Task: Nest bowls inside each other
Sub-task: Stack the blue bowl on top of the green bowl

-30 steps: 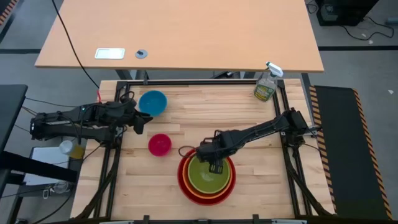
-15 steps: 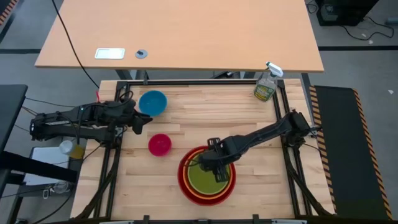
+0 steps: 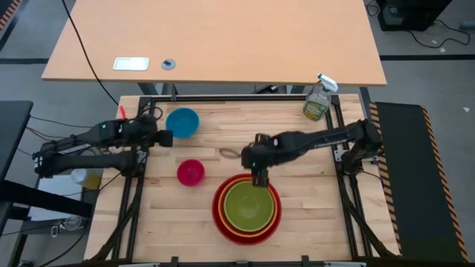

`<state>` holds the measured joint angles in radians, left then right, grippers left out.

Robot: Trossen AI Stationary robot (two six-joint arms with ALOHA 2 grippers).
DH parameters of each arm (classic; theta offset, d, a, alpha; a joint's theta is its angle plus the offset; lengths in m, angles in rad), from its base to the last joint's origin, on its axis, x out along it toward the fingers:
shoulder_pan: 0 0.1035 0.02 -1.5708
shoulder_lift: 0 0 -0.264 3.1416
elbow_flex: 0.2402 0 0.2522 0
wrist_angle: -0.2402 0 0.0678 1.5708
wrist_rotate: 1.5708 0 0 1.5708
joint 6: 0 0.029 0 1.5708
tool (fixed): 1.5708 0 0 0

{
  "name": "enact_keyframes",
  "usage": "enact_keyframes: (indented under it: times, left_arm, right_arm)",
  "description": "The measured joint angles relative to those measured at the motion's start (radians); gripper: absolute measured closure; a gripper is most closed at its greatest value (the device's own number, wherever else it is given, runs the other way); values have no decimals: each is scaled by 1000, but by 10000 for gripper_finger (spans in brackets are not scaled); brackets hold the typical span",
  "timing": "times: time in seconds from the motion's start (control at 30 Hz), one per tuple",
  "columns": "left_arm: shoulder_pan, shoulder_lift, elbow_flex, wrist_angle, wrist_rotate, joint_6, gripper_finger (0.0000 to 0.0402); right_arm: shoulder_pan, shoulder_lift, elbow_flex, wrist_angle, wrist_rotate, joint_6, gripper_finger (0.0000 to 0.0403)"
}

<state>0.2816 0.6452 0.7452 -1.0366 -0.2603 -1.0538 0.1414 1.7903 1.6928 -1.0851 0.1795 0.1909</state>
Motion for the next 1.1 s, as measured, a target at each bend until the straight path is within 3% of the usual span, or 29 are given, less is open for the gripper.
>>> enact_keyframes:
  times: [0.37, 0.63, 0.83, 1.1]
  left_arm:
    - [346, 238, 0, 54, 91, 288, 198]
    - [586, 410, 0, 179, 205, 435, 189]
    - [676, 506, 0, 192, 219, 482, 189]
    - [699, 618, 0, 249, 252, 476, 189]
  right_arm:
    - [-143, -252, -273, 194, -78, -39, 195]
    - [-159, -312, -319, 248, -77, -114, 195]
    - [-151, -312, -319, 264, -81, -174, 195]
    - [-150, -312, -319, 296, -81, -229, 195]
